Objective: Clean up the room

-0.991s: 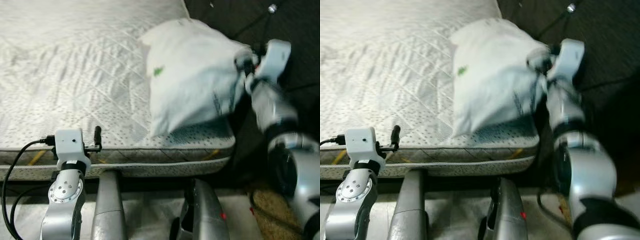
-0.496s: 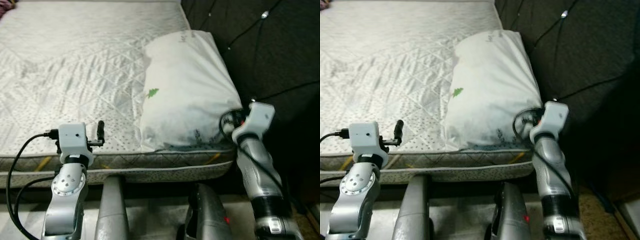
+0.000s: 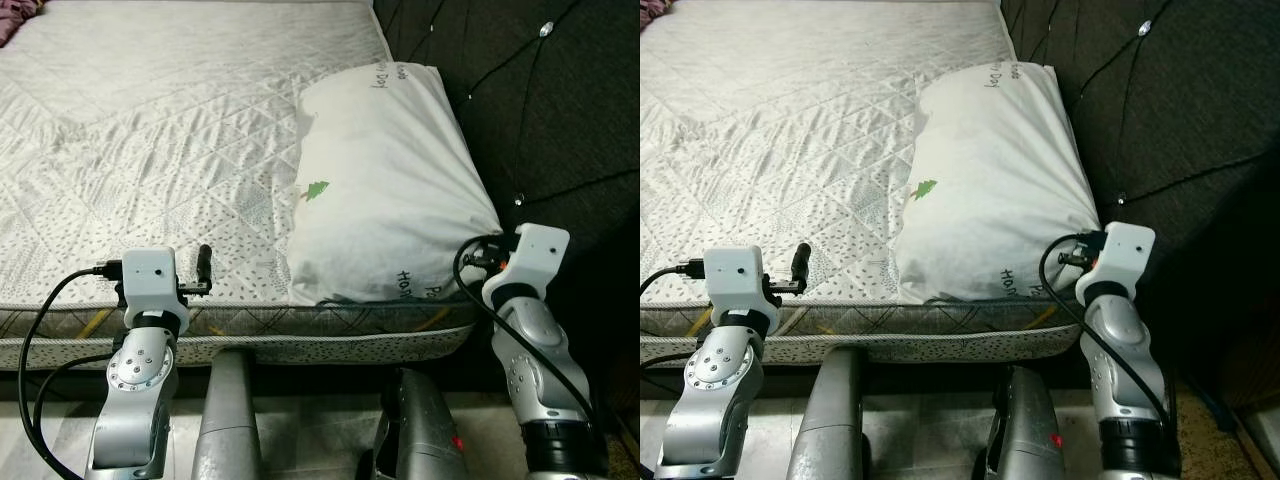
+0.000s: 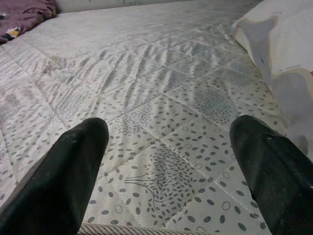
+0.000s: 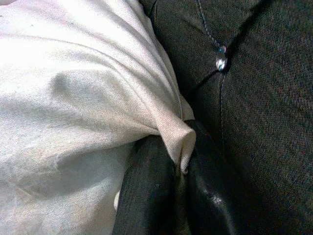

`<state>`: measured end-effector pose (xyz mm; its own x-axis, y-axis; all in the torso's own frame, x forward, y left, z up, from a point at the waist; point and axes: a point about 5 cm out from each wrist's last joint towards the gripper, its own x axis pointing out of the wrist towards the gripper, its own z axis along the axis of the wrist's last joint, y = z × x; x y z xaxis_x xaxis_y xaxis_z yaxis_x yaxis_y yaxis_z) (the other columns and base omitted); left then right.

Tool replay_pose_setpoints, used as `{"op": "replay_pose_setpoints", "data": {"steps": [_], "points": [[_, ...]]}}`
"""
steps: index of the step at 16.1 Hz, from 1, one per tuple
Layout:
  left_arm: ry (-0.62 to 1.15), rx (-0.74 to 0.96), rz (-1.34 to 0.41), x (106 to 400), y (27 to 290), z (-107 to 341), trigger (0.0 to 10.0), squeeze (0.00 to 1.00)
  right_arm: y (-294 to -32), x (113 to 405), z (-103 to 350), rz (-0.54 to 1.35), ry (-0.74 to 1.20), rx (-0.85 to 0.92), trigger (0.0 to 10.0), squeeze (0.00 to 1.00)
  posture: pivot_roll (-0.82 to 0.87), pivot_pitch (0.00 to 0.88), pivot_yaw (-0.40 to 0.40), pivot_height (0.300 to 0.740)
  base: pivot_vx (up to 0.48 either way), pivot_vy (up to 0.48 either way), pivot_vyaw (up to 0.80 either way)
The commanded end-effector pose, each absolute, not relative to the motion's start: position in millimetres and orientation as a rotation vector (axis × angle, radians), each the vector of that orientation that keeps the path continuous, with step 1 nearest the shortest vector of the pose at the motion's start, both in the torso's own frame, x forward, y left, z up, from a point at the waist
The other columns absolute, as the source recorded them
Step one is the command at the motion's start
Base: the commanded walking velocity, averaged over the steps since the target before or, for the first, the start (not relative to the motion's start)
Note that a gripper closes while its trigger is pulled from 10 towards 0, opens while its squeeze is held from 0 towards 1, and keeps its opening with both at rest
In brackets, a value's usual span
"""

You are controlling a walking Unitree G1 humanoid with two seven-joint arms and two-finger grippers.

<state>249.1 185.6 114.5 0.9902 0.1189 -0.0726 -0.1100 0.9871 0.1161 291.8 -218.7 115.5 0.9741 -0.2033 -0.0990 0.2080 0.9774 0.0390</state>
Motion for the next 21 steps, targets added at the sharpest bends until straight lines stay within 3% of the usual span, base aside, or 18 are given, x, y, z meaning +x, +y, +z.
{"op": "replay_pose_setpoints", "data": {"steps": [1, 3, 7, 8, 9, 10, 11, 15, 19, 21], "points": [[0.079, 0.130, 0.127, 248, 189, 115, 10.0, 0.00, -239, 289, 128, -0.312, 0.051, -0.009, 0.0, 0.00, 0.00, 0.000, -0.042, 0.541, 0.000, 0.000, 0.00], [0.083, 0.131, 0.136, 247, 191, 114, 10.0, 0.00, -247, 294, 122, -0.333, 0.108, -0.028, 0.0, 0.00, 0.00, 0.000, -0.046, 0.541, 0.000, 0.000, 0.00], [0.079, 0.136, 0.124, 251, 188, 114, 10.0, 0.00, -281, 348, 168, -0.419, 0.028, -0.035, 0.0, 0.00, 0.00, 0.000, -0.037, 0.541, 0.000, 0.000, 0.00], [0.075, 0.137, 0.126, 252, 188, 115, 10.0, 0.00, -289, 354, 182, -0.450, 0.004, -0.030, 2.0, 0.00, 0.00, 0.000, -0.040, 0.541, 0.000, 0.000, 0.00], [0.072, 0.138, 0.136, 252, 190, 116, 10.0, 0.00, -294, 359, 189, -0.459, -0.002, -0.036, 8.2, 0.00, 0.01, 0.000, -0.048, 0.541, 0.000, 0.000, 0.00], [0.071, 0.136, 0.145, 252, 191, 116, 10.0, 0.00, -295, 360, 190, -0.455, 0.001, -0.038, 10.0, 0.00, 0.01, 0.000, -0.048, 0.541, 0.000, 0.000, 0.00], [0.076, 0.125, 0.168, 251, 193, 115, 10.0, 0.00, -290, 360, 180, -0.419, 0.033, -0.027, 10.0, 1.00, 0.01, 0.000, -0.059, 0.541, 0.000, 0.000, 0.00], [0.053, 0.100, 0.159, 249, 192, 117, 10.0, 0.00, -243, 334, 112, -0.257, 0.189, 0.010, 10.0, 1.00, 0.01, 0.000, -0.062, 0.541, 0.000, 0.000, 0.00], [0.052, 0.102, 0.166, 252, 192, 115, 10.0, 0.00, -207, 309, 92, -0.098, 0.190, -0.044, 10.0, 1.00, -0.01, 0.000, -0.052, 0.541, 0.000, 0.000, 0.00], [0.042, 0.106, 0.177, 254, 193, 116, 10.0, 0.00, -203, 302, 91, -0.078, 0.178, -0.074, 10.0, 1.00, -0.01, 0.000, -0.055, 0.541, 0.000, 0.000, 0.00]]}}
